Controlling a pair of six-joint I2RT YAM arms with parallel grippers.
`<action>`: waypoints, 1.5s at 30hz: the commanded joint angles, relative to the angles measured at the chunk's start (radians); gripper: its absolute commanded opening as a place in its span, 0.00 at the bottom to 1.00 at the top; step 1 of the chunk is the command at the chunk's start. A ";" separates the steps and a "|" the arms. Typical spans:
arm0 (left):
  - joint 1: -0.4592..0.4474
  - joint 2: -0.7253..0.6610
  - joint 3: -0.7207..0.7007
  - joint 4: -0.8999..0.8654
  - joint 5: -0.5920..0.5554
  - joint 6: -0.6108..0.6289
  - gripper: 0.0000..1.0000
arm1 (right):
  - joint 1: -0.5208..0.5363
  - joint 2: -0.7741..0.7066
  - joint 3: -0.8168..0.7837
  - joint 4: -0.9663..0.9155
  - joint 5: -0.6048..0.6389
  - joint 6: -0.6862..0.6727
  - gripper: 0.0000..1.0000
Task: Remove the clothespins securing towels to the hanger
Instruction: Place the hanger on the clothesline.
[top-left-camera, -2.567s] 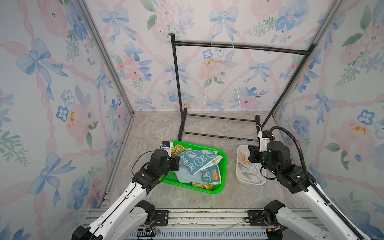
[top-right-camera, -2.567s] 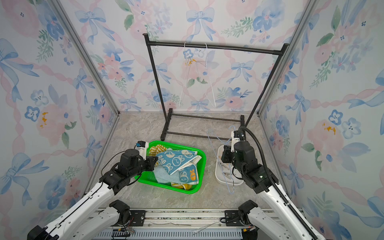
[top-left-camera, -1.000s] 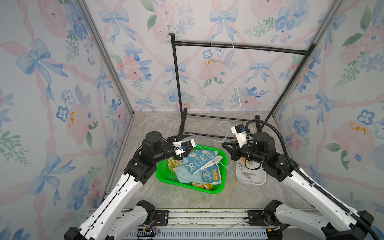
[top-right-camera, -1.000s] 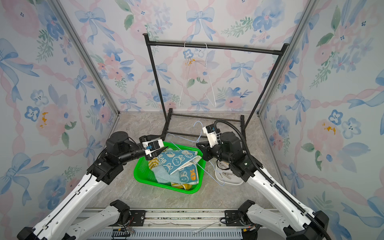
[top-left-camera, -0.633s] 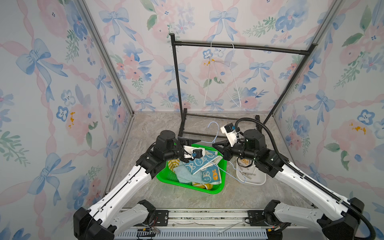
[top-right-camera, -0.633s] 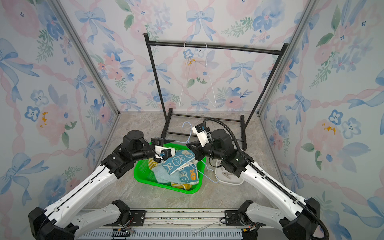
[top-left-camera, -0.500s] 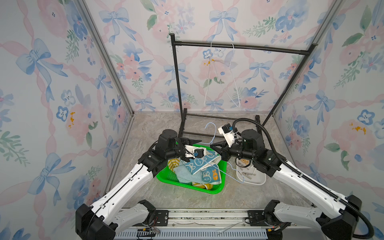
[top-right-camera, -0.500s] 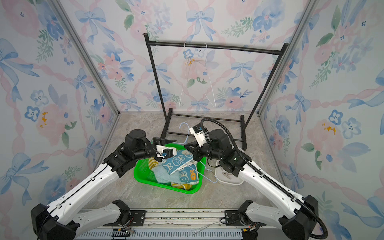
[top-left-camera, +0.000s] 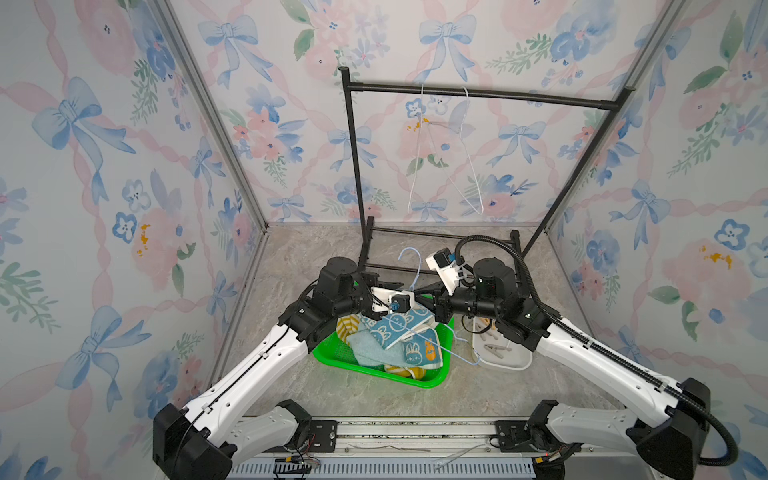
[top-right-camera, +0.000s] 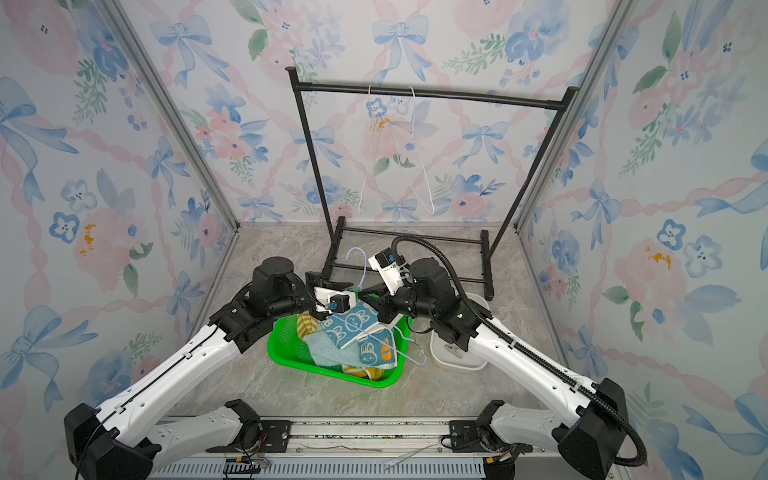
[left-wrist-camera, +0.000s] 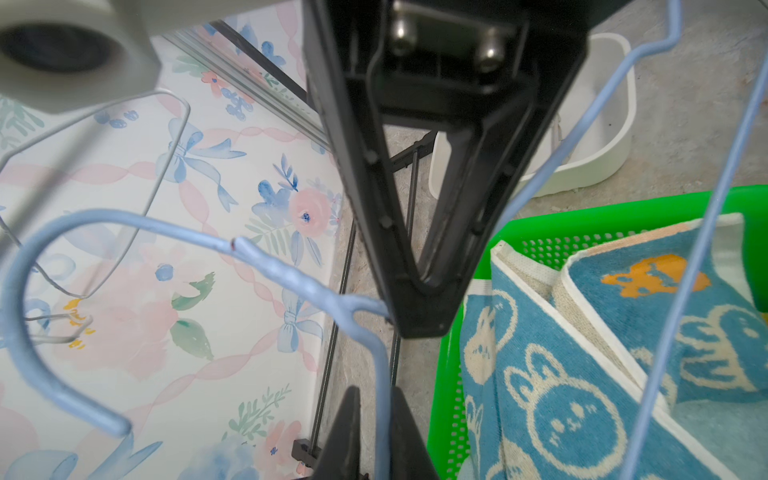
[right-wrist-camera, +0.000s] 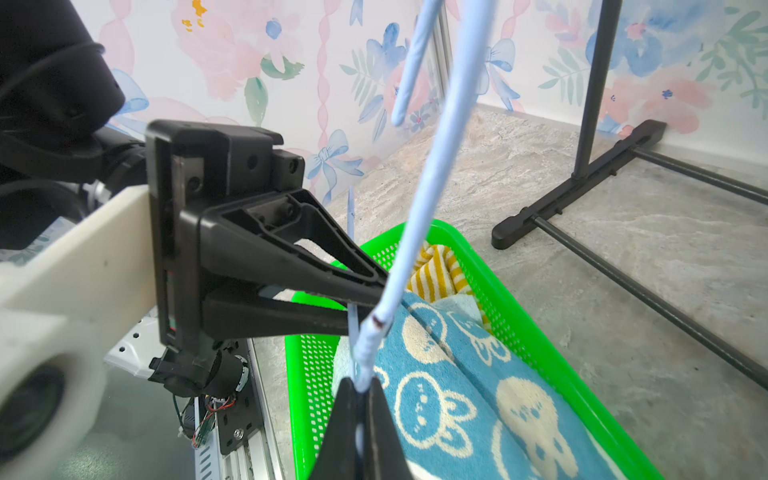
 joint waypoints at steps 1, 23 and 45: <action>-0.006 0.008 0.023 0.001 -0.012 -0.003 0.08 | 0.019 0.010 0.032 0.057 -0.038 0.025 0.00; -0.007 -0.008 0.014 0.002 0.004 0.009 0.00 | -0.037 -0.182 0.033 -0.360 0.048 -0.076 0.54; -0.007 -0.014 0.016 0.002 0.022 0.006 0.00 | -0.046 -0.219 -0.082 -0.415 0.012 -0.091 0.40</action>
